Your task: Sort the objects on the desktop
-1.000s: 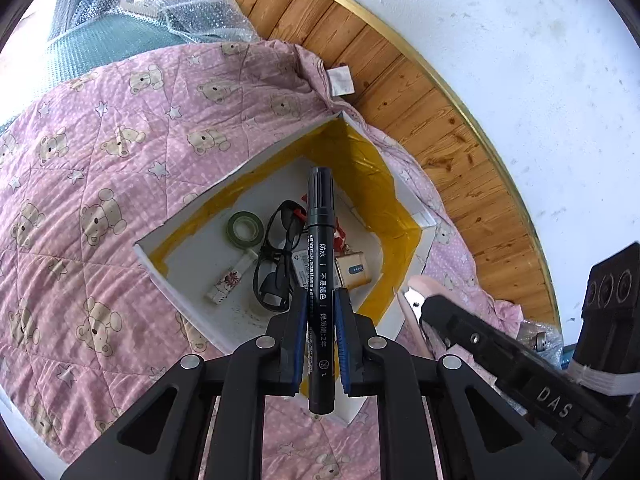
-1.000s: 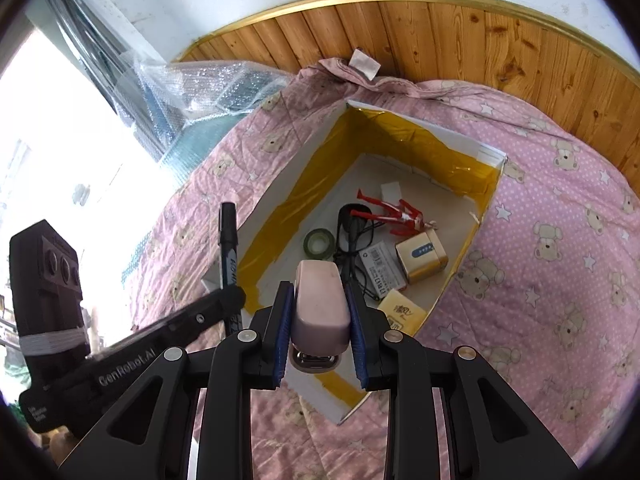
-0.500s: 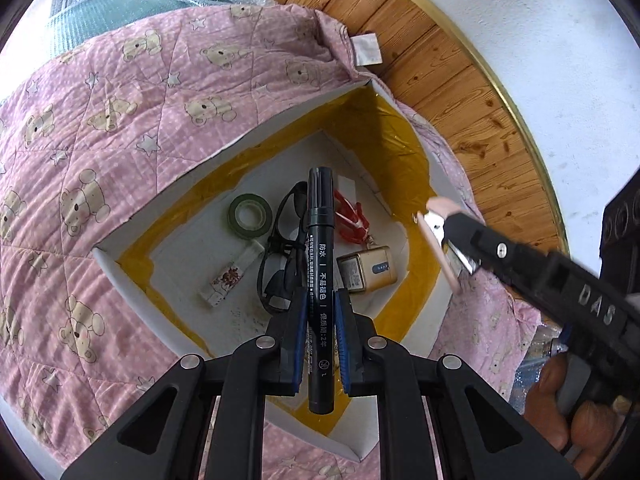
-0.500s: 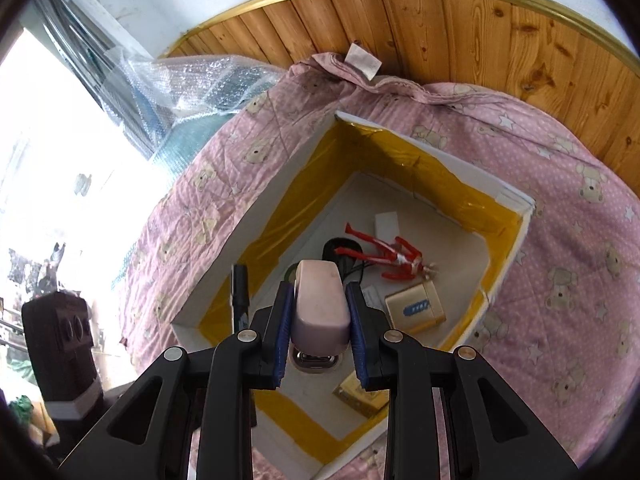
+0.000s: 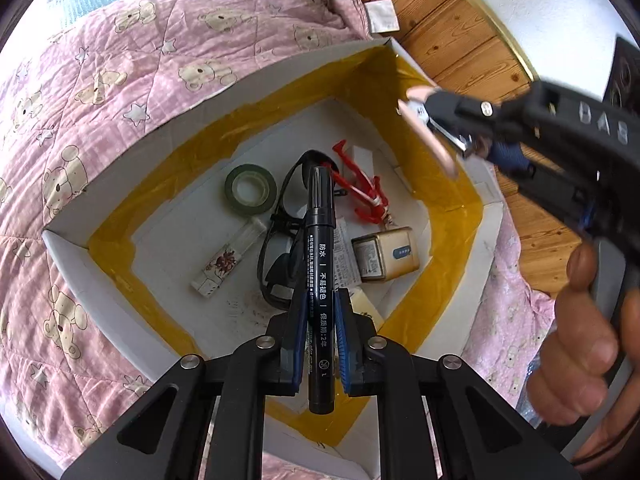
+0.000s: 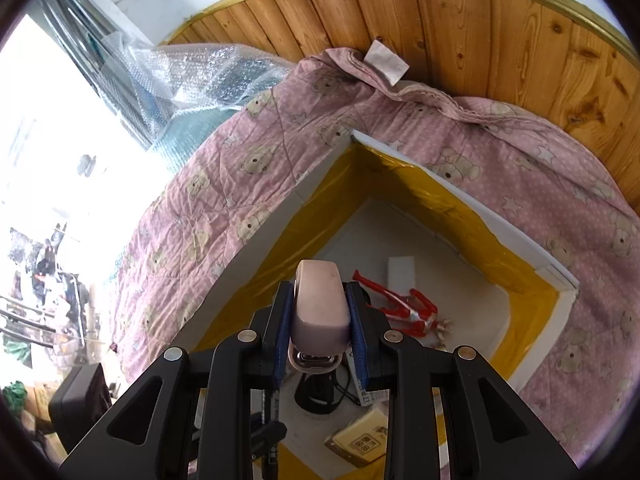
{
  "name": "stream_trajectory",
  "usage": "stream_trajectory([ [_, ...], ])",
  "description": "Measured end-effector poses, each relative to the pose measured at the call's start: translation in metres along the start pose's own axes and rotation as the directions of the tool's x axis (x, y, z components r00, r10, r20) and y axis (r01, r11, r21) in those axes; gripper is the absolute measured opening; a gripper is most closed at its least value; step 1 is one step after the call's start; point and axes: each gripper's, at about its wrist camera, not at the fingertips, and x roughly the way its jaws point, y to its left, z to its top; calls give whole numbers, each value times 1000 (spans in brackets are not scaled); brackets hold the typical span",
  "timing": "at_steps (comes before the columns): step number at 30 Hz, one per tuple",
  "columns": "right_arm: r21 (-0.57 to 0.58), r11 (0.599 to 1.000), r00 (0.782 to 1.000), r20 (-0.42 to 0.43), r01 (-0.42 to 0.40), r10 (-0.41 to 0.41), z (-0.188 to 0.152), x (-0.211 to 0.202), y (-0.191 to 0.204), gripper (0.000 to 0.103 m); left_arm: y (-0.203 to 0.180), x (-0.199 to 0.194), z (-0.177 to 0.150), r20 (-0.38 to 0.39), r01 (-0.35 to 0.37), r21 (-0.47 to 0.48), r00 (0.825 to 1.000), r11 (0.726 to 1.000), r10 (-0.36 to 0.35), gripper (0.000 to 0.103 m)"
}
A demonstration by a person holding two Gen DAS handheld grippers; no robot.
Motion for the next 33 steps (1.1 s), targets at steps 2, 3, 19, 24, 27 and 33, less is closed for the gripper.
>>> stream_trajectory([
  [2,-9,1000,1000,0,2,-2,5,4,2,28,0,0,0,5,-12,4,1000,1000,12,14],
  [3,-19,1000,1000,3,5,-4,8,7,4,28,0,0,1,12,-19,11,1000,1000,19,14],
  [19,-10,1000,999,36,21,-20,-12,-16,-2,57,8,-18,5,20,52,18,998,999,-52,38],
  [24,-82,996,999,31,34,-32,-41,-44,18,57,4,-30,0,28,52,39,998,998,-53,38],
  [27,-117,991,998,21,59,-56,-58,-55,25,57,-4,-39,-3,37,44,68,998,997,-46,38],
  [33,-127,983,991,5,132,-133,-89,-75,25,58,-18,-59,-17,47,25,119,998,993,-31,39],
])
